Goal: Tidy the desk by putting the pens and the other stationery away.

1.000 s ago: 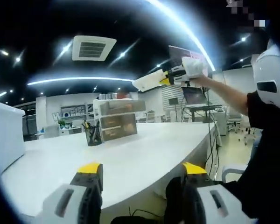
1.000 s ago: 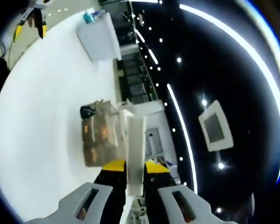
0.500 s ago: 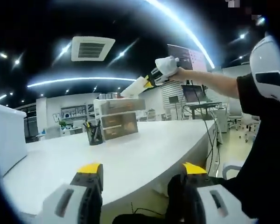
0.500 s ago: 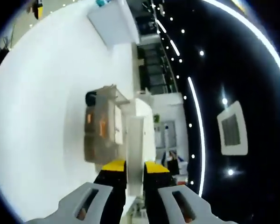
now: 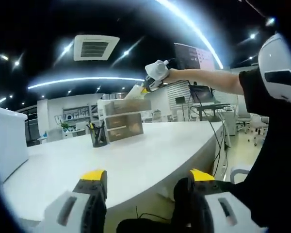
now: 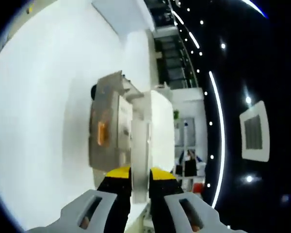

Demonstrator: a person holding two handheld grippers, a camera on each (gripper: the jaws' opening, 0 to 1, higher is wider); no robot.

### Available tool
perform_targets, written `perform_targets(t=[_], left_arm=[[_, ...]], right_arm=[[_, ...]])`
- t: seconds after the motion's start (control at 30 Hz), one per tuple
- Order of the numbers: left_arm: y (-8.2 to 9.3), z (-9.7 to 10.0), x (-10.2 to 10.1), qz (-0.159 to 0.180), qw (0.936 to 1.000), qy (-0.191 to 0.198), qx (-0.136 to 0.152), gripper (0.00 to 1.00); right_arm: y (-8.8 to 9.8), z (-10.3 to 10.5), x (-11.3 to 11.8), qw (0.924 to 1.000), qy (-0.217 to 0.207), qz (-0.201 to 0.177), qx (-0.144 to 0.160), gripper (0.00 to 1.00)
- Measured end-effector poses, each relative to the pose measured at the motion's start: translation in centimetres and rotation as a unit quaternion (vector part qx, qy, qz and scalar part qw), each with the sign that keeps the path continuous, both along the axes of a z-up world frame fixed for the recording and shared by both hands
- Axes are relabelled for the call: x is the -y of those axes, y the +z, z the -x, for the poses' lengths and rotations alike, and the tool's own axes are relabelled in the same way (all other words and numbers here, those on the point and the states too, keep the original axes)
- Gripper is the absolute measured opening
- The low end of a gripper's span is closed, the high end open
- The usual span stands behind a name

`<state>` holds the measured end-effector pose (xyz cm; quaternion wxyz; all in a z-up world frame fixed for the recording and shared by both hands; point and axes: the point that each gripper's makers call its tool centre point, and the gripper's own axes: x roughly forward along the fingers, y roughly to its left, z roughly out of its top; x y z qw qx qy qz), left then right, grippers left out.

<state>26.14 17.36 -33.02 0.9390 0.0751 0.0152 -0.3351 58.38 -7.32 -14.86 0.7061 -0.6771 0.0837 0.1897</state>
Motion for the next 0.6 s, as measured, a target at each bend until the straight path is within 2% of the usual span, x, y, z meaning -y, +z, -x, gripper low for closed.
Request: perform_targets(t=[0.23,0.6], left_arm=[[-0.1,0.1,0.1,-0.002,1.0000,-0.002,-0.005,0.67],[-0.3,0.1,-0.1,-0.004,0.9999,-0.004,-0.011,0.67]], right_arm=[[-0.4,-1.6,-0.5,0.9998,-0.010,0.015,-0.002,0.10],[-1.3,-2.7,-2.2,0.9996,-0.009,0.023,-0.016,0.11]])
